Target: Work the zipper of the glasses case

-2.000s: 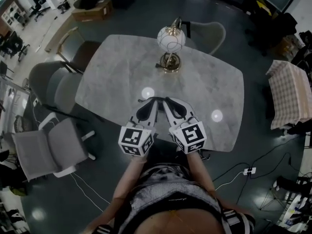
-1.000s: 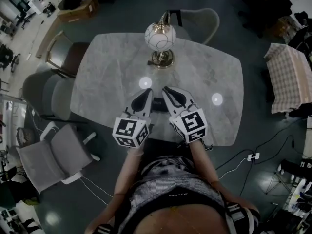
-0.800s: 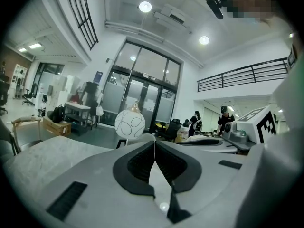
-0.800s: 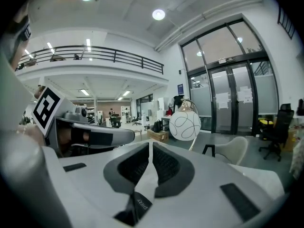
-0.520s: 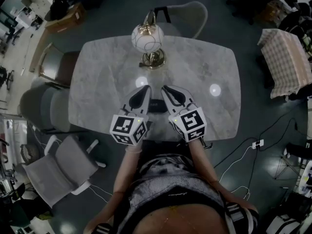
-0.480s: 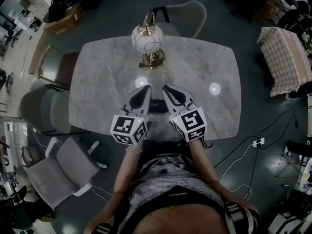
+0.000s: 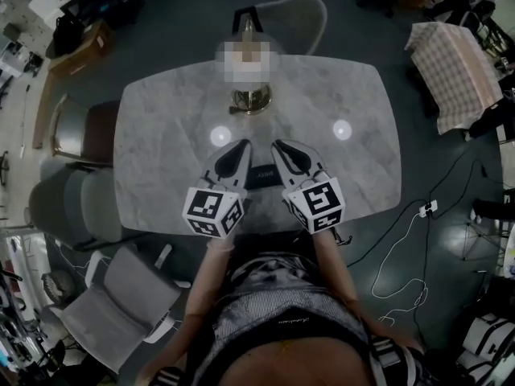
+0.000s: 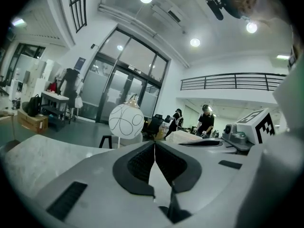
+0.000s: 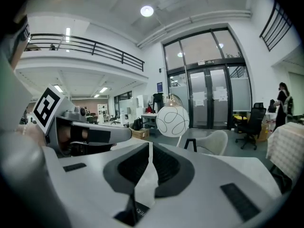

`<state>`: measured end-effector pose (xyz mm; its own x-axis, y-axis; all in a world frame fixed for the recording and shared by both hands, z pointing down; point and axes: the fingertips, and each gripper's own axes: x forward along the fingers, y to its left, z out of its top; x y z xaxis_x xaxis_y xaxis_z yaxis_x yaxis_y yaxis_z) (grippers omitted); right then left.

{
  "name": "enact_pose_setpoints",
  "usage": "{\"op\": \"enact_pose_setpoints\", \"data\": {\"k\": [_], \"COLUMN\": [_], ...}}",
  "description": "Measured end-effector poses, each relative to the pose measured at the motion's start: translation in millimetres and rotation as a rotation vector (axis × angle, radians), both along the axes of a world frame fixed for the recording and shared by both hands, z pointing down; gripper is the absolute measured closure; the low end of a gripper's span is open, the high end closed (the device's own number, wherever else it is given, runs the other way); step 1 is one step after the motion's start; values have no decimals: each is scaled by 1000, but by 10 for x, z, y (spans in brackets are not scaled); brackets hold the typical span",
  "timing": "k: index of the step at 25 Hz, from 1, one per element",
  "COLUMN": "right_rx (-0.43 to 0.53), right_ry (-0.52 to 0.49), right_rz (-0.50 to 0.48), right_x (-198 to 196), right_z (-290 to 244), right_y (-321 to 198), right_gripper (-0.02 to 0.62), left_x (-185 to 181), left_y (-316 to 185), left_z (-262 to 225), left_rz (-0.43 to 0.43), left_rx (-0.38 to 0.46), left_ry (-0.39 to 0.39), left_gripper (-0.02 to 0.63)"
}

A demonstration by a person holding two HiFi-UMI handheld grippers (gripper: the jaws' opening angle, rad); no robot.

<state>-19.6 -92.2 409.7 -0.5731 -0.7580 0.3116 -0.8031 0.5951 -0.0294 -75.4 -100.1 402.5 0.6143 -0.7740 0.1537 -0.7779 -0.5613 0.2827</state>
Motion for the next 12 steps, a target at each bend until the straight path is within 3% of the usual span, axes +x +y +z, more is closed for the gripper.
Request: {"op": "enact_pose_setpoints", "data": {"k": [12], "right_rx": [-15], "right_ry": [62], "right_rz": [153], "right_x": [-100], "right_z": [186], "right_y": [24], "right_gripper": [522], "left_x": [-212], "left_y": [-28], "left_z": [196], "left_rz": [156], "left_rx": [-17], "left_ry": [-7], "left_gripper": [601]}}
